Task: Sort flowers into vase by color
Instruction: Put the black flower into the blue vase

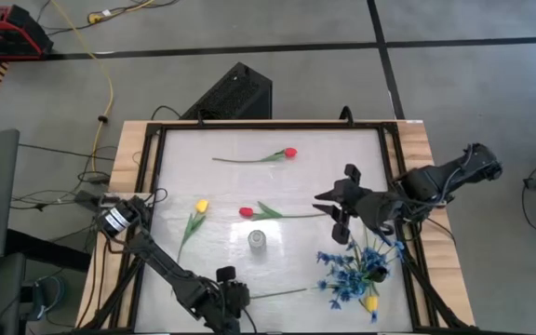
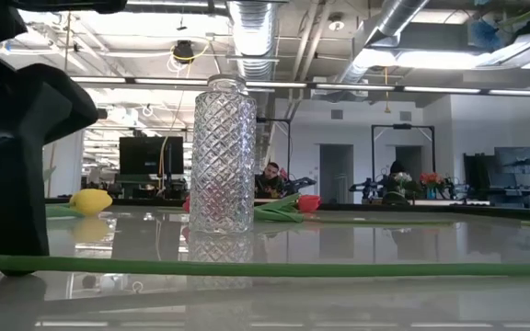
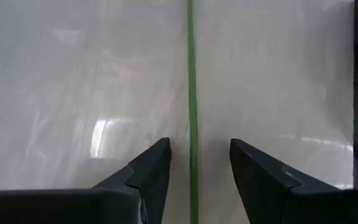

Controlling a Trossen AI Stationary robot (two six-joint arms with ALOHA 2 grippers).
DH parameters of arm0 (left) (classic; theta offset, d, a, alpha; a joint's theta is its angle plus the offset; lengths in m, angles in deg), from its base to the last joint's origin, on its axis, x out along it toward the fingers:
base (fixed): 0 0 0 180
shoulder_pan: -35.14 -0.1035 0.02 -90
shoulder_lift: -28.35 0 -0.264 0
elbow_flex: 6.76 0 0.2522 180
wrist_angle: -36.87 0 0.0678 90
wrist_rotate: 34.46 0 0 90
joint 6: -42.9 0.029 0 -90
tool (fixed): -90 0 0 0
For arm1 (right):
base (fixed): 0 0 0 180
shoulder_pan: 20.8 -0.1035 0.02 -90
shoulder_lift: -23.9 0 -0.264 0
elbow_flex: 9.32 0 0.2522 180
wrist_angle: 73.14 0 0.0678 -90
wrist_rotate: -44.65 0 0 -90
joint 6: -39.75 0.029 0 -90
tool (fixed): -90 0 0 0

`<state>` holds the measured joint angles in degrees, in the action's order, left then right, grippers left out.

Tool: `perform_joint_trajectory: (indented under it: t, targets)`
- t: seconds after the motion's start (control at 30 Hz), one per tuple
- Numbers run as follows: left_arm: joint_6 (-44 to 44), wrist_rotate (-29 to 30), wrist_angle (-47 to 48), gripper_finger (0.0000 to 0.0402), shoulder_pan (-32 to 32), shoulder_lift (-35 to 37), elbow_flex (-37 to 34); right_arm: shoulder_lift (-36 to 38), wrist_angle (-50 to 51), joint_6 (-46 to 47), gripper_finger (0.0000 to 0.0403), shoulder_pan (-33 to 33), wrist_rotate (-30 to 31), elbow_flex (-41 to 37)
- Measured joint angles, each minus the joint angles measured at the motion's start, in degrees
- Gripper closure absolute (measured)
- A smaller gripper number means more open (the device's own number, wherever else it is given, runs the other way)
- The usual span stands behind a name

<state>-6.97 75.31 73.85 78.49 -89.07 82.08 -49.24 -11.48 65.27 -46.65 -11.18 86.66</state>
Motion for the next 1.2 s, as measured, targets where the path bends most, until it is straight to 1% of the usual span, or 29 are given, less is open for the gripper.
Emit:
perform_joint_trajectory:
  t: [0.07, 0.13, 0.27, 0.3, 0.43, 0.5, 0.57, 0.73, 0.8, 0.87, 0.93, 1.0, 1.1, 1.2]
  targets:
    - [-0.9, 1.4, 0.9, 0.0260, 0.4, -0.2, 0.0, 0.0, 0.0, 0.0, 0.0281, -0.8, 0.0, 0.0]
    - [-1.6, 2.6, 1.8, 0.0287, 0.8, -0.3, -0.1, 0.0, 0.0, 0.0, 0.0281, -1.3, 0.1, 0.0]
    - [-2.3, 2.5, 3.7, 0.0373, 0.7, -0.2, -0.1, 0.0, 0.1, 0.0, 0.0281, -1.7, 0.1, 0.0]
    - [-2.1, 2.6, 3.9, 0.0386, 0.7, -0.2, -0.1, 0.0, 0.1, 0.0, 0.0281, -1.7, 0.2, 0.0]
    - [1.7, 2.8, 5.1, 0.0398, 0.7, 0.7, 0.2, 0.0, 0.1, -0.1, 0.0281, -1.7, 0.2, 0.0]
    - [4.8, 3.1, 7.7, 0.0399, 0.4, 2.8, 0.6, 0.0, 0.1, -1.6, 0.0281, -1.3, 0.3, 0.0]
    - [7.2, 3.8, 10.2, 0.0400, -0.4, 6.0, 1.5, 0.0, -0.1, -4.8, 0.0281, -0.6, 0.3, 0.0]
    - [13.2, 7.9, 14.4, 0.0401, -4.3, 16.3, 2.3, -0.1, -0.5, -12.5, 0.0281, 2.7, 0.4, 0.0]
    - [14.8, 7.7, 15.1, 0.0401, -6.4, 20.8, 2.3, -0.3, -0.5, -13.4, 0.0281, 4.5, 0.4, 0.0]
    - [18.1, 5.8, 15.8, 0.0401, -8.7, 25.5, 2.4, -0.3, -0.5, -13.5, 0.0281, 6.4, -0.4, 0.0]
    - [21.5, 4.3, 17.6, 0.0401, -11.7, 28.8, 2.4, -0.3, -0.6, -14.0, 0.0281, 9.1, -4.5, 0.0]
    - [23.9, 2.6, 18.5, 0.0401, -15.0, 31.0, 2.3, -0.3, -1.0, -14.0, 0.0281, 12.5, -10.7, 0.0]
    - [26.5, -3.2, 19.1, 0.0401, -20.5, 33.8, 2.3, -1.0, -3.2, -14.8, 0.0281, 18.2, -20.2, 0.0]
    - [28.9, -8.7, 21.9, 0.0401, -25.7, 34.1, 2.3, -1.9, -5.4, -16.8, 0.0281, 22.4, -26.7, 0.0]
